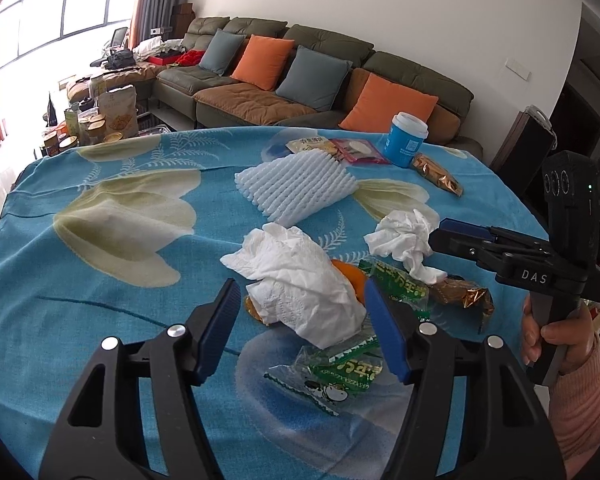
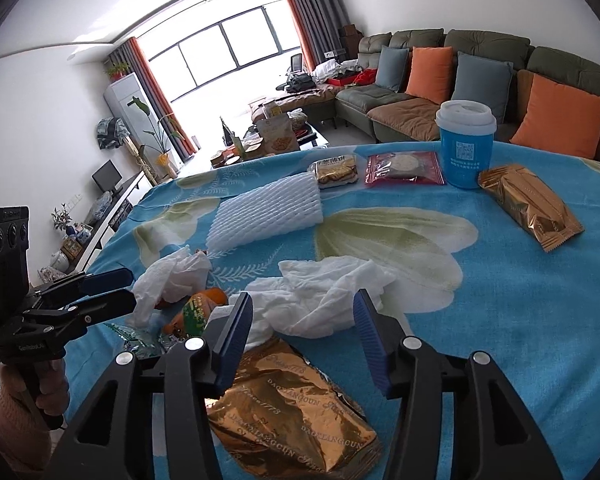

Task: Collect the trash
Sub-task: 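Grasp a white tissue with the left tool while the right tool grasps another tissue, then lift the tissues with both tools and carry them toward the teal bin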

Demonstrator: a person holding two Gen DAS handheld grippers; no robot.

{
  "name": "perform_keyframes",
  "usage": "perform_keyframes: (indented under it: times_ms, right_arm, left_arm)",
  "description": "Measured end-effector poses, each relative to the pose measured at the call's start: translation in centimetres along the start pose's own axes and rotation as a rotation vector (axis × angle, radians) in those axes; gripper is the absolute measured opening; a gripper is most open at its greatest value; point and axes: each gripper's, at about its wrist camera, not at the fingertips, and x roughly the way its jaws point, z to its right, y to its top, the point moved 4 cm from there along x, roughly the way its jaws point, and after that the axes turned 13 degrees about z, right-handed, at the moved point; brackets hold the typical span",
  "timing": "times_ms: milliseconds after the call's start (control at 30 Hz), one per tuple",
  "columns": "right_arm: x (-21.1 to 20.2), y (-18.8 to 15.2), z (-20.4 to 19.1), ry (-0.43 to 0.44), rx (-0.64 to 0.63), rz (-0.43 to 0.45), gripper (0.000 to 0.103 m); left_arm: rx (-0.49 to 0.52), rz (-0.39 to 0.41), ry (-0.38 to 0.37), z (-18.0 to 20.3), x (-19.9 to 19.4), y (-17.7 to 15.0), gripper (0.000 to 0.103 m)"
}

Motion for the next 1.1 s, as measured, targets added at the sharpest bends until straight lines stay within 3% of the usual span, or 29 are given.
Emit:
perform_keyframes:
  times_ms: [233,333,367,433,500,600,1100]
  right_arm:
    - [1.5,-0.2,0.8,0.017,0.035,-0.041,0.050]
    - [2.0,-0.6,1.2,0.019,0.057,-0.064,0.049]
    - [2.0,-0.6,1.3,0.021,0.063,-0.063,0.048]
    - [2.0,-0.6,1.4,0.024,0.069,-0.064,0.036]
    - [2.1,-0.6,1.5,0.025,0.071,-0.067,0.026]
    - [1.8,-0.5,1.4,0.024,0.059,-0.054,0.020]
    - [-1.8,2.1,-1.2,0.062,0.028,0.093,0.019]
  left_arm:
    - [-0.044,-0.050,-0.042,-0.2,1.4,-0.9,0.027]
    - [-0.052,-0.048,-0.048,-0.3,1.6,-0.9,0.021]
    - [-0.049,-0.044,-0.045,-0.2,1.5,-0.9,0.019]
    - [-0.046,-0.033,-0.044,-0.2,1.2,-0.7,0.014]
    - [-0.048,-0.018,-0.045,-0.3,0.6,-0.5,0.013]
    - [-0.051,0.008,-0.042,-0.6,-0.3,-0.1,0.013]
    - [-0.113,0.123,-0.016,-3.8,-7.1,0.4,0.013]
